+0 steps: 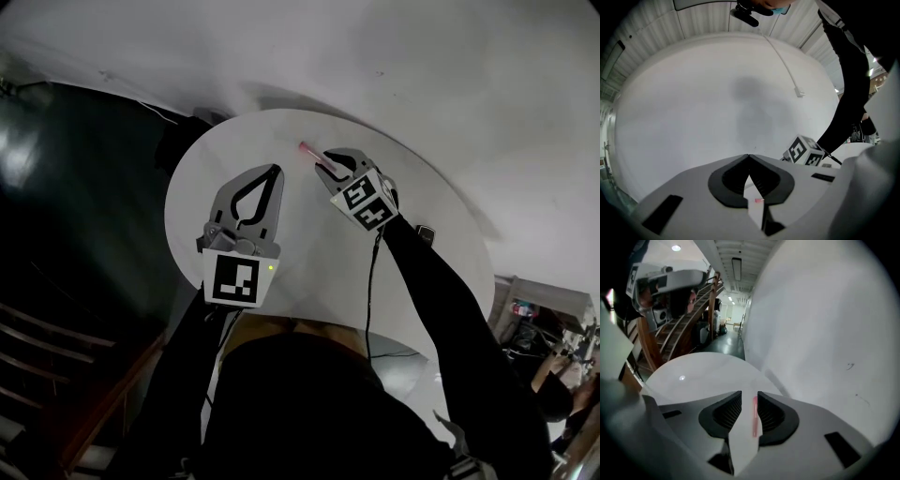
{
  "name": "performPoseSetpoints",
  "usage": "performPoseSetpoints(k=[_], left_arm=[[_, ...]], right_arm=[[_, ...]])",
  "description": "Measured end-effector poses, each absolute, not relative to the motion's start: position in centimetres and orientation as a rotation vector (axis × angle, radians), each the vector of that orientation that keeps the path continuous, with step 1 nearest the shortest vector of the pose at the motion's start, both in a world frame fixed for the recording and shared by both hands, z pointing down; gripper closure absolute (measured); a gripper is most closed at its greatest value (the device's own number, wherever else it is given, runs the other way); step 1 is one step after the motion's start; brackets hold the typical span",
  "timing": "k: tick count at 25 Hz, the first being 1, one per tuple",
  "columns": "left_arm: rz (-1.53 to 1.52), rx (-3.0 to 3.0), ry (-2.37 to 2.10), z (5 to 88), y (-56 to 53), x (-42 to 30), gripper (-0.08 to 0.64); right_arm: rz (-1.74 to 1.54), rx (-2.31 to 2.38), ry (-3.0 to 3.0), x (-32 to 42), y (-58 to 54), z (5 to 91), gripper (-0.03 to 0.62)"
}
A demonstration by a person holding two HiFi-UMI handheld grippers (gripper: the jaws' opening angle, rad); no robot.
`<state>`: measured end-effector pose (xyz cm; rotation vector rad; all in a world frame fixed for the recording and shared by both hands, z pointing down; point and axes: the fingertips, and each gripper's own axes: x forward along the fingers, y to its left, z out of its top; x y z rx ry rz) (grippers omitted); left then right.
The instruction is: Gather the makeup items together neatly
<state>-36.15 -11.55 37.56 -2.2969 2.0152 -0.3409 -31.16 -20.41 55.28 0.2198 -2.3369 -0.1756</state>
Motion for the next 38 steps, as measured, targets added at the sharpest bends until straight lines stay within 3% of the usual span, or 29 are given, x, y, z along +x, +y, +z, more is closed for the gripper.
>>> performPoseSetpoints(k=[13,17,25,38], left_arm=[[-0.332,-2.273,2.129,39.8,-10.1,-41.1,0.545],[-0.322,-2.260,2.168,40.2,-10.0,-42.0,0.545],[-0.318,-2.272,2.145,40.0,-10.2,-41.7,0.545],[-0.245,-2.441,1.876,38.1,-15.7,-34.0,0.545]], right_arm=[[-0.098,0.128,-1.986,-32.1,-24.5,66.3,0.468],[-0.075,0.040,-1.979,-31.9,-24.4,66.6,0.526],[-0.094,0.042,-2.017,-30.6,-24.5,64.0,0.526],[0.531,0.688,-2.227,-22.1,-21.7,58.8,0.526]])
